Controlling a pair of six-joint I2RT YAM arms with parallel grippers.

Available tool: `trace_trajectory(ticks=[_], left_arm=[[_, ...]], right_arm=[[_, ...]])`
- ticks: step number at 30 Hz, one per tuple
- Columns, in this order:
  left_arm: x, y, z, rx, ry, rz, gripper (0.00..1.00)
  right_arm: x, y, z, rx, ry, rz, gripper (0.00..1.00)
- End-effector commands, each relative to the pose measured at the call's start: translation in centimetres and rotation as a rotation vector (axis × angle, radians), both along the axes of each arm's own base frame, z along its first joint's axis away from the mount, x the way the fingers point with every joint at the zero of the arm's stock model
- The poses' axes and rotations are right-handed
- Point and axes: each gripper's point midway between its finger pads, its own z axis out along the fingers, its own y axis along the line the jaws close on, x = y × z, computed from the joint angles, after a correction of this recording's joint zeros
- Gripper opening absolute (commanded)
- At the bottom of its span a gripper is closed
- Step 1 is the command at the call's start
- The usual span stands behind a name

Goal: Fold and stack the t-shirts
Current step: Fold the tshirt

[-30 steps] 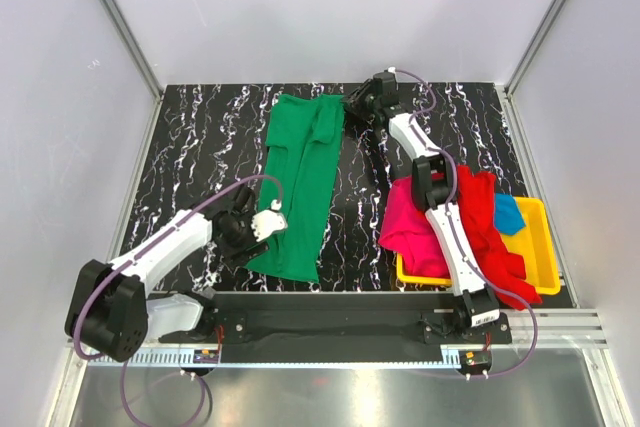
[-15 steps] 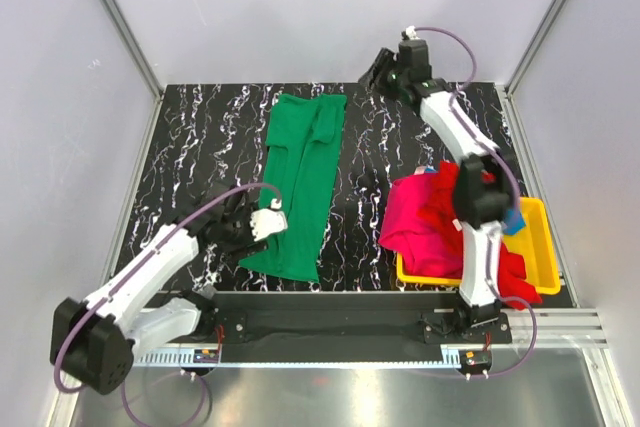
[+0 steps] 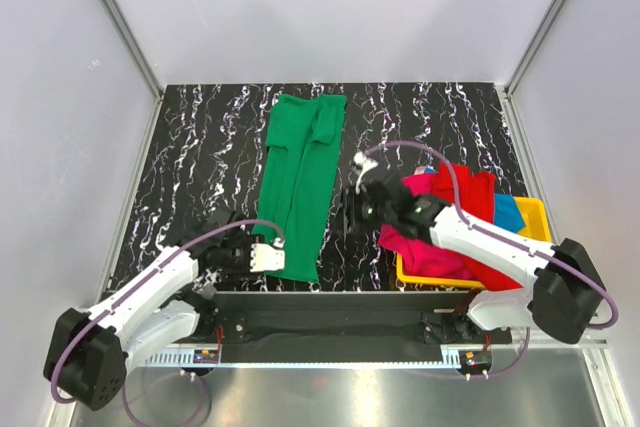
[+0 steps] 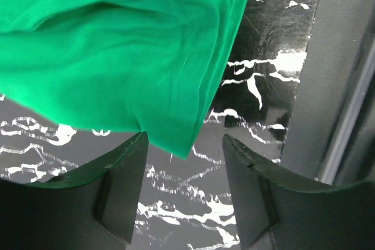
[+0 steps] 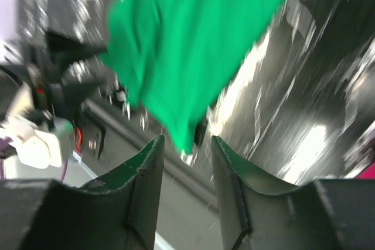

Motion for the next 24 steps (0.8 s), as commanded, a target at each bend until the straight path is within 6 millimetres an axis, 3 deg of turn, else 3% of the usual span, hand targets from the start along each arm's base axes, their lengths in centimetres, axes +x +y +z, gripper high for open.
trace_trajectory(ticks=[1,2,3,6,10,14,17,18,19,22,24], left_arm=[[1.3,-0.7,-0.5,-0.001,-0.085,-0.063,0.54],[1.3,-0.5,-0.8,0.008,-0.088,-0.062,0.52],[1.3,-0.1,-1.4,0.028,-0.095,-0.056,0.50],[1.1,0.4,-2.0,0.051,-0.104,-0.056,0.44],[0.8,0.6,-2.8,0.074,-0.103,-0.061,0.40],[0.1,0.8,-3.6,0.097,-0.083,-0.068,0.26],[-0.3,0.6,-3.6,0.096,-0.065,-0.062,0.12],[-0.8,0.6,-3.6,0.096,-0.042,-0.061,0.00],[-1.2,0.4,-3.4,0.086,-0.023,-0.049,0.00],[-1.4,0.0,-1.9,0.073,-0.003,-0.015,0.00],[-2.7,-0.5,-0.3,0.047,0.055,-0.040,0.00]], right_arm=[[-3.5,0.9,-1.8,0.006,0.169,-0.138,0.46],[-4.9,2.3,-2.2,0.021,0.175,-0.096,0.47],[-5.7,2.8,-4.1,-0.012,0.215,-0.092,0.49],[-7.4,5.1,-7.2,-0.038,0.325,-0.044,0.52],[-7.6,6.1,-9.4,-0.111,0.356,-0.031,0.52],[-7.6,6.3,-10.6,-0.128,0.375,-0.031,0.51],[-8.1,6.6,-11.7,-0.121,0.402,-0.017,0.41],[-8.4,6.5,-12.1,-0.124,0.422,-0.012,0.35],[-8.5,6.7,-12.1,-0.119,0.427,-0.008,0.23],[-9.1,6.9,-11.8,-0.111,0.444,0.040,0.08],[-10.1,6.6,-11.5,-0.121,0.473,0.071,0.02]])
